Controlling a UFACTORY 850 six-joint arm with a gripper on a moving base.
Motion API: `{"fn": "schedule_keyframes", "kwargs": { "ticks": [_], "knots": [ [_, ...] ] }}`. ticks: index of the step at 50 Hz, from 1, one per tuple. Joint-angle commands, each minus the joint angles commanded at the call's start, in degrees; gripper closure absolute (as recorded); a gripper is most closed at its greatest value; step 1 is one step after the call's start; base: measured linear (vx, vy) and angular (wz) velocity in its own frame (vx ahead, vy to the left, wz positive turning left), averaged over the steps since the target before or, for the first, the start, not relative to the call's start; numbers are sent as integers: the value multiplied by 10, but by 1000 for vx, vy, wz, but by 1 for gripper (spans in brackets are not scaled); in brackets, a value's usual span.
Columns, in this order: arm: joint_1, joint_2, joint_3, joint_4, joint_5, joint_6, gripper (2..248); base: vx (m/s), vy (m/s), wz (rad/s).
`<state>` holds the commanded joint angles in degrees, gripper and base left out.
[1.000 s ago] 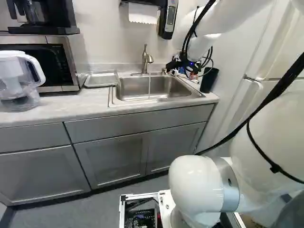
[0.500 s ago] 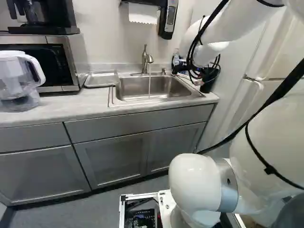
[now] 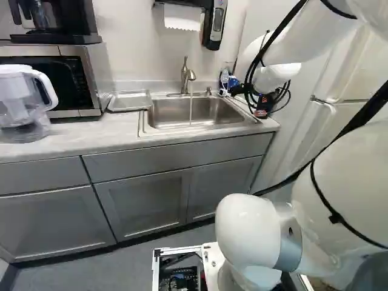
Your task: Rinse the cup and place it in the tray
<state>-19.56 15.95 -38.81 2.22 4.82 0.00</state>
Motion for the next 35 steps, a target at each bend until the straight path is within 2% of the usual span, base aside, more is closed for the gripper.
{"fn": "schedule_keyframes", "kwargs": {
  "ticks": [14,35],
  "knots": [
    [-26,-2,16,14,45,0,3,0,0,0],
    [-35,-16,13,53,68,0,3,0,0,0]
  ]
}}
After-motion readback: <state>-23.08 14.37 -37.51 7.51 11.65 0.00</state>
